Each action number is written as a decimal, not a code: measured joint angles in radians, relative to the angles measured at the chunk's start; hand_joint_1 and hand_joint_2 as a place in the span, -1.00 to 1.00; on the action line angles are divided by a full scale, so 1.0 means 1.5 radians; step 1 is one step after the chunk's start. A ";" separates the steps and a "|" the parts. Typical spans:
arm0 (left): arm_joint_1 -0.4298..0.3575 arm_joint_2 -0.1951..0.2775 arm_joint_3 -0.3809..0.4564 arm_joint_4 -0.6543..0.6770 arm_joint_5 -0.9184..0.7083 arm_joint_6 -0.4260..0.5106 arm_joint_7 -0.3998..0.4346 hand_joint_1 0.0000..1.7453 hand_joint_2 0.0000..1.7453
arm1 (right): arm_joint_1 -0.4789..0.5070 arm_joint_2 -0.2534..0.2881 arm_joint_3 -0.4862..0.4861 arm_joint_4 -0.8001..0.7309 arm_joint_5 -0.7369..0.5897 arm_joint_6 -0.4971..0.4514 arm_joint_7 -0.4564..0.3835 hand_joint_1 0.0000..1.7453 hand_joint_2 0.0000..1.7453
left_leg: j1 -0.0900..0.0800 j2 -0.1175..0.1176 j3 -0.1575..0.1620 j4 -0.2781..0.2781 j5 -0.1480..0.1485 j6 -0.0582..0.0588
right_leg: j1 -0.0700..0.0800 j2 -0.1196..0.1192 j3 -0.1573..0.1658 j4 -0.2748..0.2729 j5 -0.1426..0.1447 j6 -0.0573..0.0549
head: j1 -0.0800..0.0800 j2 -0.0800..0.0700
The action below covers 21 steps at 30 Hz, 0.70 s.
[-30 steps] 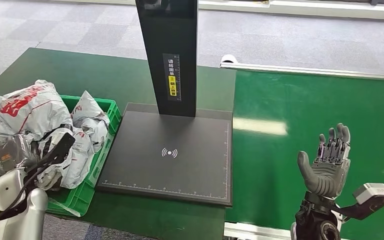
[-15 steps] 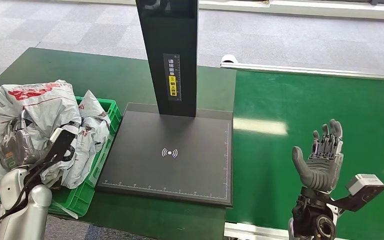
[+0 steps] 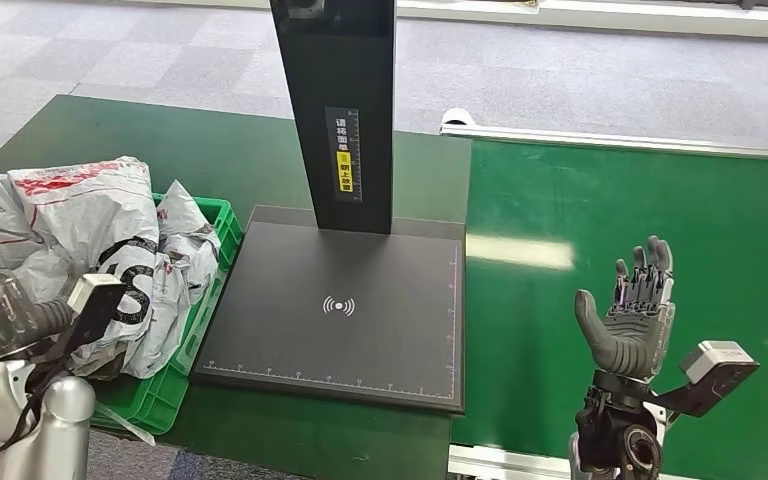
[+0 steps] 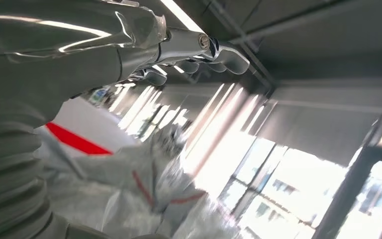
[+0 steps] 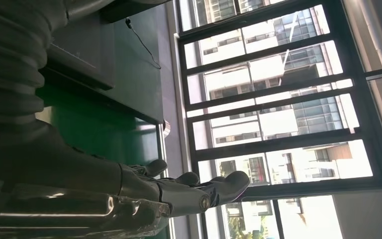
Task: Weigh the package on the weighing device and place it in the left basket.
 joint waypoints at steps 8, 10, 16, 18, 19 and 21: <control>0.022 -0.110 0.102 -0.164 0.092 0.003 -0.162 -1.00 1.00 | 0.004 -0.003 0.038 0.000 -0.001 -0.011 0.001 -1.00 1.00 | 0.000 0.000 -0.001 0.000 0.000 0.000 | 0.000 0.000 -0.001 0.000 0.000 0.000 | 0.000 0.000; 0.035 -0.124 0.105 -0.217 0.112 0.004 -0.163 -1.00 1.00 | 0.008 -0.005 0.049 0.000 -0.001 -0.016 0.004 -1.00 1.00 | 0.000 0.000 -0.001 0.000 0.000 0.000 | 0.000 0.000 -0.001 0.000 0.000 0.000 | 0.000 0.000; 0.055 -0.154 0.103 -0.331 0.095 0.004 -0.165 -1.00 1.00 | 0.022 -0.010 0.066 0.000 -0.002 -0.029 0.017 -1.00 1.00 | 0.000 0.000 -0.001 0.000 0.000 0.000 | 0.000 0.000 -0.001 0.000 0.000 0.000 | 0.000 0.000; 0.057 -0.160 0.103 -0.350 0.094 0.003 -0.165 -1.00 1.00 | 0.024 -0.012 0.069 0.000 -0.002 -0.030 0.018 -1.00 1.00 | 0.000 0.000 -0.001 0.000 0.000 0.000 | 0.000 0.000 -0.001 0.000 0.000 0.000 | 0.000 0.000; 0.058 -0.163 0.103 -0.358 0.094 0.003 -0.165 -1.00 1.00 | 0.025 -0.013 0.070 0.000 -0.002 -0.030 0.018 -1.00 1.00 | 0.000 0.000 -0.001 0.000 0.000 0.000 | 0.000 0.000 -0.001 0.000 0.000 0.000 | 0.000 0.000; 0.059 -0.166 0.103 -0.369 0.094 0.003 -0.165 -1.00 1.00 | 0.026 -0.014 0.073 0.000 -0.002 -0.031 0.018 -1.00 1.00 | 0.000 0.000 -0.001 0.000 0.000 0.000 | 0.000 0.000 -0.001 0.000 0.000 0.000 | 0.000 0.000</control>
